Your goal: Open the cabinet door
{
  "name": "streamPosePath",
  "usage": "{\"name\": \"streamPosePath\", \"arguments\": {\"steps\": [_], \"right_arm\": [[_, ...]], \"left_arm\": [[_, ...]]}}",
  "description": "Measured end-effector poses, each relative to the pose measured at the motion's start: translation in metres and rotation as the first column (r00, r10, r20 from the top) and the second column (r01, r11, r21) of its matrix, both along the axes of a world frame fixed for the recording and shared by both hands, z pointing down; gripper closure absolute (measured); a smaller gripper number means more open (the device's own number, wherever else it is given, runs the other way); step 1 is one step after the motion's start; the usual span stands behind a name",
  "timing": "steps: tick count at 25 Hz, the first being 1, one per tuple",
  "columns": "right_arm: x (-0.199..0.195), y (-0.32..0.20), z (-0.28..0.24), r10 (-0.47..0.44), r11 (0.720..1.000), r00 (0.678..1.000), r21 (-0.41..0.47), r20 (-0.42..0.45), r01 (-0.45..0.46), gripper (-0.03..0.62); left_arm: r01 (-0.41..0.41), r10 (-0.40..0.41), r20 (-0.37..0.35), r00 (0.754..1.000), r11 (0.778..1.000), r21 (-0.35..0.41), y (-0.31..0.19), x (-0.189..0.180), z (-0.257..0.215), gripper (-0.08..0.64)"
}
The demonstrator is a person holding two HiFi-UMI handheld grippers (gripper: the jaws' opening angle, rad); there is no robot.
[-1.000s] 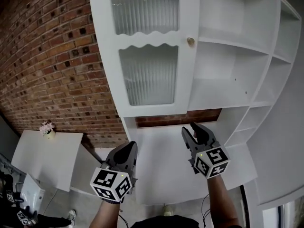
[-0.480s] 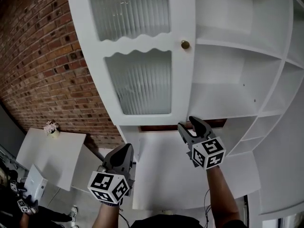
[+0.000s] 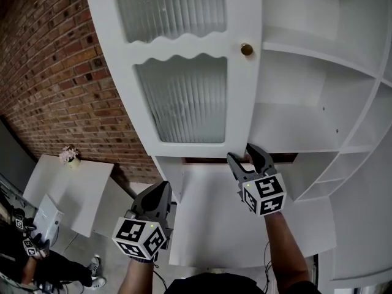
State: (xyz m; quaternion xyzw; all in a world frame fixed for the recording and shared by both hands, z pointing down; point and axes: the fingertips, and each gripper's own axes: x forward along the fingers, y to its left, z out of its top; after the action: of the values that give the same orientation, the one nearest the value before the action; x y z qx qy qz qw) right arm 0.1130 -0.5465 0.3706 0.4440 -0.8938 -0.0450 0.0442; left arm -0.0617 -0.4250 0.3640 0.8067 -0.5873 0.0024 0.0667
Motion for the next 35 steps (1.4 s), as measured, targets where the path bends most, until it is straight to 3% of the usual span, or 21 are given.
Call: {"name": "streamPosePath", "arguments": {"steps": [5, 12, 18, 35], "right_arm": [[-0.007, 0.002, 0.002, 0.082, 0.997, 0.996, 0.006, -0.015, -0.082, 0.331], [-0.006, 0.011, 0.0, 0.137, 0.99, 0.99, -0.021, 0.021, -0.137, 0.33], [0.003, 0.025, -0.003, 0.148, 0.989, 0.988, -0.03, 0.041, -0.147, 0.412], [0.002, 0.086, -0.009, 0.228, 0.973, 0.973, -0.037, 0.045, -0.226, 0.459]], "left_arm": [[0.004, -0.004, -0.002, 1.0, 1.0, -0.009, 0.005, -0.003, 0.004, 0.554], [0.011, -0.011, -0.009, 1.0, 1.0, -0.011, 0.019, -0.014, 0.004, 0.554], [0.0, 0.0, -0.013, 1.0, 1.0, -0.01, 0.027, -0.02, 0.002, 0.554], [-0.059, 0.059, -0.023, 0.998, 0.998, -0.008, 0.071, -0.041, 0.004, 0.554]]}}
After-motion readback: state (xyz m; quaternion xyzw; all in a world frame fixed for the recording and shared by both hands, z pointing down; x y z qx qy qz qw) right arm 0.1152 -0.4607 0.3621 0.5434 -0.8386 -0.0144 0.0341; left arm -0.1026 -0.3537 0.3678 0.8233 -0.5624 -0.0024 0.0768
